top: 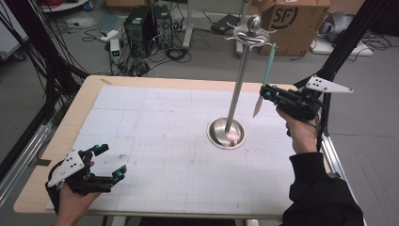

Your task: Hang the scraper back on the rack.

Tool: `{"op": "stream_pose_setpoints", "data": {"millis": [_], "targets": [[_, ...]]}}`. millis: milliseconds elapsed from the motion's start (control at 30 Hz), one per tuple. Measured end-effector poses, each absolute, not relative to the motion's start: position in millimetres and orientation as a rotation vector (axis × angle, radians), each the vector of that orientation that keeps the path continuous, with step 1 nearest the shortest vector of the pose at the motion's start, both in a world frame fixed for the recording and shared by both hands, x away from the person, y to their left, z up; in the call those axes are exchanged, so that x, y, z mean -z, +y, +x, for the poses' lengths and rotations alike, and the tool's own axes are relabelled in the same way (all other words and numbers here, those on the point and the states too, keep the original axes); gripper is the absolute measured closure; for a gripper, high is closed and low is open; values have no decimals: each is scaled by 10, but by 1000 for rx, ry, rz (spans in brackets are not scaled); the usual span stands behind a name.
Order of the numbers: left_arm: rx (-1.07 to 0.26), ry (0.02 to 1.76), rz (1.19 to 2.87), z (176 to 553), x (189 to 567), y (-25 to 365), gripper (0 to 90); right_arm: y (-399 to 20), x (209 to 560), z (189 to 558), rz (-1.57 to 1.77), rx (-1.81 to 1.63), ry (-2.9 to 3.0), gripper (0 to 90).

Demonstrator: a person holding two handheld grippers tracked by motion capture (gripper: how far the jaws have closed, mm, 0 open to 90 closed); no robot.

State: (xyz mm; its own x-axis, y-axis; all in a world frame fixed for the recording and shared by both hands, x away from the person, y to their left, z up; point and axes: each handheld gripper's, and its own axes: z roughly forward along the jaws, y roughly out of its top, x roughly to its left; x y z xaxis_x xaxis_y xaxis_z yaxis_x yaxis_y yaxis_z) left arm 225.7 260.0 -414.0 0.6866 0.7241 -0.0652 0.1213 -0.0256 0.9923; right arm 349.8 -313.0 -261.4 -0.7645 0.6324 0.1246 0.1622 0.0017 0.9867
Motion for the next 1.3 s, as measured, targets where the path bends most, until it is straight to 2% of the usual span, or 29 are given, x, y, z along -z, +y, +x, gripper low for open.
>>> {"op": "stream_pose_setpoints", "data": {"millis": [267, 367, 533, 600, 700, 800, 1000, 1067, 1167, 1300], "targets": [[-555, 720, 1546, 2255, 4140, 2605, 17, -3099, 2635, 3488, 822, -1795, 1891, 789], [-555, 720, 1548, 2256, 4141, 2604, 17, -3070, 2649, 3459, 837, -1792, 1826, 604], [-555, 721, 1546, 2255, 4140, 2604, 17, -3038, 2709, 3385, 867, -1745, 1783, 459], [-553, 721, 1549, 2258, 4141, 2606, 17, -3024, 2766, 3337, 875, -1727, 1757, 442], [-555, 720, 1547, 2258, 4137, 2603, 17, -2984, 2868, 3277, 884, -1711, 1744, 346], [-554, 719, 1544, 2262, 4136, 2592, 17, -2948, 2966, 3191, 876, -1715, 1735, 294], [-543, 709, 1548, 2298, 4141, 2550, 17, -2914, 3153, 3019, 850, -1714, 1753, 301], [-539, 702, 1551, 2313, 4142, 2525, 17, -2904, 3208, 2960, 841, -1710, 1766, 260], [-530, 696, 1558, 2328, 4150, 2492, 17, -2882, 3291, 2879, 843, -1712, 1793, 146], [-524, 692, 1564, 2340, 4166, 2464, 17, -2854, 3419, 2771, 840, -1701, 1822, 72]]}}
